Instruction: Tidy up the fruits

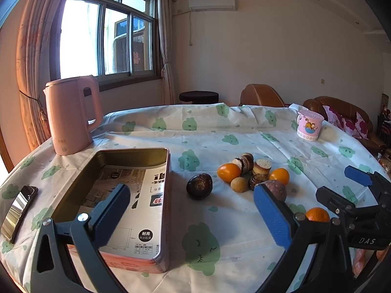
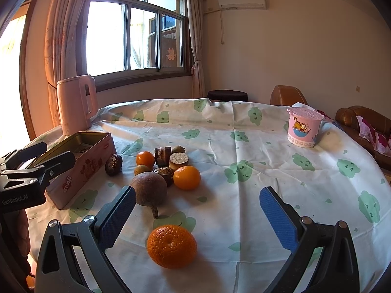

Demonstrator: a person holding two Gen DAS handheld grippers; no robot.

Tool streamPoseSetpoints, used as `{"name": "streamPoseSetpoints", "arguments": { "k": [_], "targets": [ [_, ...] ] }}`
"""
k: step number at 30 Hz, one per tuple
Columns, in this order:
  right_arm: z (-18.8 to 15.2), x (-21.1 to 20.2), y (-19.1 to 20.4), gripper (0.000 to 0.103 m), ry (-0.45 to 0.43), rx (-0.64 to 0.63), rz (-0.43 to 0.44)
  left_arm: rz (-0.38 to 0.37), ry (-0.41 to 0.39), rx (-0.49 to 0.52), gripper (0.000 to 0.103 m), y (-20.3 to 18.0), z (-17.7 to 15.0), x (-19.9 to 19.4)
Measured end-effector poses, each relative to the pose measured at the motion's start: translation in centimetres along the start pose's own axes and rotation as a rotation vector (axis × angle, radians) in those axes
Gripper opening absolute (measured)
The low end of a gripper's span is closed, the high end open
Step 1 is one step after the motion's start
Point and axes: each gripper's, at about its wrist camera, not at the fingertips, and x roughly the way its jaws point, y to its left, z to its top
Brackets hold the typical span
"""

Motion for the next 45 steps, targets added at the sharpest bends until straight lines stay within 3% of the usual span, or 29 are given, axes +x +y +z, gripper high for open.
{"name": "streamPoseSetpoints", "arguments": {
  "k": [14,24,26,28,32,36,39,45],
  "targets": [
    [-0.3,0.4,-0.2,0.102,0.024,0.0,0.0,-0.01,0.013,-0.002,0.103,0.0,-0.2,0.4],
    [-1.5,-0.3,0.8,0.101,0.049,-0.05,0.077,-0.027,0.037,-0.025,0.103,0.2,-0.3,1.1],
    [-1.8,0.1,1.4,0.095,0.069,-0.071,0.094,-0.044,0.041,-0.03,0.103,0.0,-0.1,1.2],
    [-1.9,0.8,1.7,0.077,0.105,-0.082,0.098,-0.062,0.043,-0.026,0.103,-0.4,0.1,1.4],
    [-2.5,2.1,1.4,0.068,0.172,-0.074,0.109,-0.102,0.066,0.006,0.101,-1.9,0.2,2.1],
    [-3.1,2.5,1.1,0.049,0.215,-0.072,0.161,-0.145,0.102,0.022,0.095,-3.5,0.3,3.4],
    [-3.2,2.1,0.6,0.049,0.195,-0.059,0.159,-0.191,0.149,0.034,0.09,-4.9,0.2,4.5],
    [-2.8,1.3,-2.6,0.049,0.145,-0.006,0.043,-0.275,0.25,0.032,0.075,-6.8,0.3,6.7]
  ]
}}
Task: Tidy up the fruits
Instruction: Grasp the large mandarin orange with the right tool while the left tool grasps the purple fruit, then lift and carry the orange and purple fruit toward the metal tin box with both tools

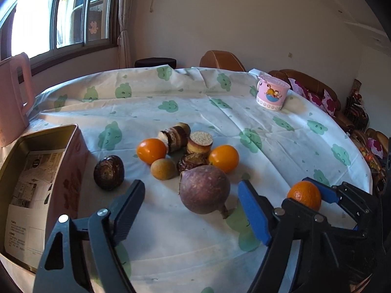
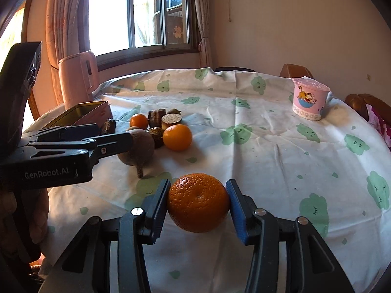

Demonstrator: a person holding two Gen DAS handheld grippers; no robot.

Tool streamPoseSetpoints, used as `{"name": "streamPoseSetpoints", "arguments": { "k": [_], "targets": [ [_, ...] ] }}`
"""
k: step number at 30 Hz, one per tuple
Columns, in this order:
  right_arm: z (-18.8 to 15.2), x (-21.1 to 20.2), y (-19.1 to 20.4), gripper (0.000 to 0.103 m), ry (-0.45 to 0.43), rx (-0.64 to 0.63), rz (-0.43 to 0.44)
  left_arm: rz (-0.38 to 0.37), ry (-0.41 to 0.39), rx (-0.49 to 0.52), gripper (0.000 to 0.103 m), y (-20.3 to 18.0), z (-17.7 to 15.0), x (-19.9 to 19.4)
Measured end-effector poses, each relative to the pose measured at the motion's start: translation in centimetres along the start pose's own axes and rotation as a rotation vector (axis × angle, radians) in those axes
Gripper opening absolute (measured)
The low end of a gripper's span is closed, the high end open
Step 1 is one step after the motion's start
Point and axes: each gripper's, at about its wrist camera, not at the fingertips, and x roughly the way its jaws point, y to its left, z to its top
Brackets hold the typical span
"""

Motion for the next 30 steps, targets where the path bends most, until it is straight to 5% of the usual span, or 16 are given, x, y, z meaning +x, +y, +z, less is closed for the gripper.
{"name": "streamPoseSetpoints", "arguments": {
  "k": [4,11,30],
  "targets": [
    [0.0,-0.4,-1.2,0.049,-0.017,0.024,-0.013,-0.046,0.088,-0.011,0.057,-0.6,0.3,1.8],
    [0.1,-0.4,-1.1,0.049,-0.041,0.011,-0.017,-0.051,0.108,-0.017,0.052,-0.6,0.1,2.1],
    [0.4,-1.3,0.6,0.049,-0.141,-0.015,-0.001,0.076,-0.106,0.051,0.052,-0.7,-0.7,-1.9]
  ]
}}
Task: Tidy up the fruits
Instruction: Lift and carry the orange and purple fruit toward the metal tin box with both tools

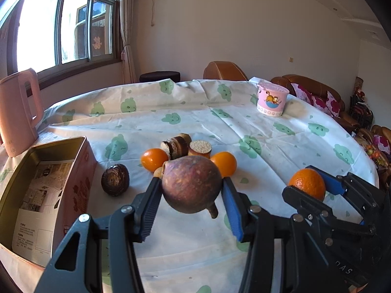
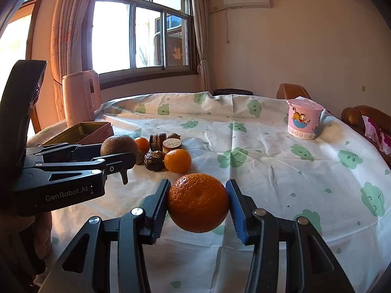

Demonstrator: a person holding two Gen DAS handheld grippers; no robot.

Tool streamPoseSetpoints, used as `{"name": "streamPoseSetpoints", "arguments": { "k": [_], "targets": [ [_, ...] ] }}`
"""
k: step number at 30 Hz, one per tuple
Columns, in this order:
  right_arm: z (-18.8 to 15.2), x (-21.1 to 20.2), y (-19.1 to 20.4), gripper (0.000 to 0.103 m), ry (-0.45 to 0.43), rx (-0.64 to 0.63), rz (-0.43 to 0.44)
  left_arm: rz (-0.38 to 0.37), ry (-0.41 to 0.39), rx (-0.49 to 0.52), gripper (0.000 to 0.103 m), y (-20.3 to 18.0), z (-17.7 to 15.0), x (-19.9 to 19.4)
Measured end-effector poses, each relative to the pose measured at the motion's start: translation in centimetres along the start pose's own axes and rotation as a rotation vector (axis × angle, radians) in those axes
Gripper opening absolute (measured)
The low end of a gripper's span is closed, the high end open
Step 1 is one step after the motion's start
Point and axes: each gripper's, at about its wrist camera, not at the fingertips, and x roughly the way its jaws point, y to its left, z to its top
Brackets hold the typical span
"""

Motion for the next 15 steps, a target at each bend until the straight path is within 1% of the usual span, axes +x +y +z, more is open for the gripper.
{"name": "streamPoseSetpoints", "arguments": {
  "k": [7,15],
  "targets": [
    [0.0,-0.2,0.4,0.049,-0.016,-0.009,0.002,0.034,-0.048,0.006,0.052,-0.1,-0.2,-0.9],
    [0.2,-0.5,0.8,0.049,-0.033,-0.018,0.007,0.063,-0.082,0.0,0.052,0.4,-0.3,-1.7]
  ]
}}
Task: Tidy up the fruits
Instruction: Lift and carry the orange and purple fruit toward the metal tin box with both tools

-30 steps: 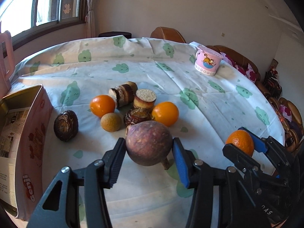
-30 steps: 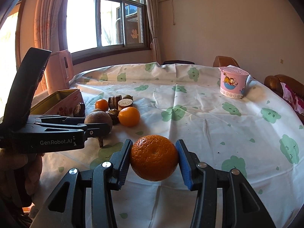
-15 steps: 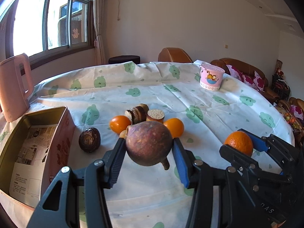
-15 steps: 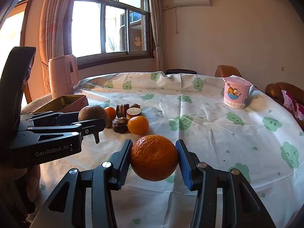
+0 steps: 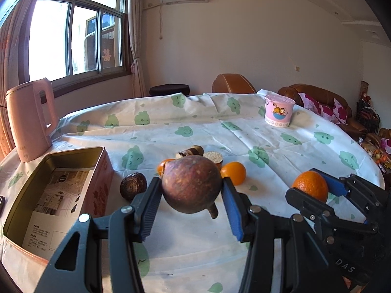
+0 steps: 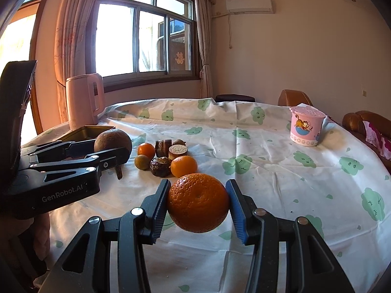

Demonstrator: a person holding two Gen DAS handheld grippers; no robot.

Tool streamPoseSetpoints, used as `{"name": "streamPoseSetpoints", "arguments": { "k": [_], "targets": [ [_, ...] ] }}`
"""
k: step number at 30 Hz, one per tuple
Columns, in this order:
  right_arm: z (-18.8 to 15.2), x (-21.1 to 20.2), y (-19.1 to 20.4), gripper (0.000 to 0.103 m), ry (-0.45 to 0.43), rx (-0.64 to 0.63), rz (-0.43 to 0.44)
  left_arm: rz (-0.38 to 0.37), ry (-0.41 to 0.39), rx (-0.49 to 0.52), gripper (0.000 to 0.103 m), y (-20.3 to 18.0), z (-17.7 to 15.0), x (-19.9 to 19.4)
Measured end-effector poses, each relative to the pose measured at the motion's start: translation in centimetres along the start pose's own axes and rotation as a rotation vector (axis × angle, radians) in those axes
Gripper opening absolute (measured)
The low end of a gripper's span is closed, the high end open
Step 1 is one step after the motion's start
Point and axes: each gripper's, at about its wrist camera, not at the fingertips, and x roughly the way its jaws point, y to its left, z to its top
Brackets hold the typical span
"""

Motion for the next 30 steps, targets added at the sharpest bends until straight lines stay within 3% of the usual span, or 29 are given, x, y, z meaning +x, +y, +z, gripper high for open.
{"name": "streamPoseSetpoints", "arguments": {
  "k": [30],
  "targets": [
    [1.4,-0.4,2.5,0.049,-0.08,-0.054,0.037,0.145,-0.12,-0.015,0.052,2.7,0.2,-2.7]
  ]
}}
